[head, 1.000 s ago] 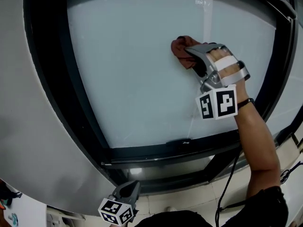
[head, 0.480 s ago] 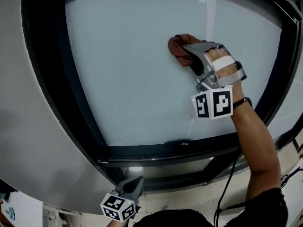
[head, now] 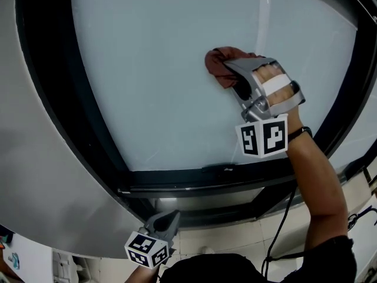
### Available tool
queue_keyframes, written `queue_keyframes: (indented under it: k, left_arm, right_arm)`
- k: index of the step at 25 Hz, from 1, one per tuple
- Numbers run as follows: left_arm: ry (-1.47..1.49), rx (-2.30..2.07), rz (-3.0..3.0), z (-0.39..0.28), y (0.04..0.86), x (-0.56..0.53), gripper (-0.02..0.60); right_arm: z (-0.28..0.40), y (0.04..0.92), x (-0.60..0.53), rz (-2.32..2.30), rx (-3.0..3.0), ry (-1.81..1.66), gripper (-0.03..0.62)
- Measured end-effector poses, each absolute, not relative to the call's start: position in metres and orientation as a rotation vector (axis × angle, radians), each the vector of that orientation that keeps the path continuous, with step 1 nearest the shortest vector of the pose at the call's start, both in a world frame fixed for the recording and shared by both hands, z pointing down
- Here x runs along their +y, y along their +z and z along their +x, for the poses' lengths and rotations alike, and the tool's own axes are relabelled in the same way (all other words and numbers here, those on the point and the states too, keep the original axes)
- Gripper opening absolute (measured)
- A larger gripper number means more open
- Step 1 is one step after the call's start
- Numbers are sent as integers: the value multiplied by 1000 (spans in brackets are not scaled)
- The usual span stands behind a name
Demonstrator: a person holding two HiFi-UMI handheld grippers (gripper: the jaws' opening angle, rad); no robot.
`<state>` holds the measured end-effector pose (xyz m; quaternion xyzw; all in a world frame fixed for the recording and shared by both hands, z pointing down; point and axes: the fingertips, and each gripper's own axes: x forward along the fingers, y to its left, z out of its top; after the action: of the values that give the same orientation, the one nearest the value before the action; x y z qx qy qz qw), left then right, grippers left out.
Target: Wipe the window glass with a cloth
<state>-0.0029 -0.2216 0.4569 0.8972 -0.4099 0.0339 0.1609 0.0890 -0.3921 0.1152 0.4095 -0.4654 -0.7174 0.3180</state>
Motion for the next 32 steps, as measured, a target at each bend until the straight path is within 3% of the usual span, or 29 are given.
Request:
queue_keyframes:
  k: [14, 32]
  left_arm:
    - [108, -1141, 2547, 3, 466, -220, 17]
    - [144, -1108, 2560, 8, 467, -224, 17]
  right_arm:
    - [88, 181, -390, 1019, -1307, -1827, 75]
    - [91, 332, -386, 841, -1478, -1617, 75]
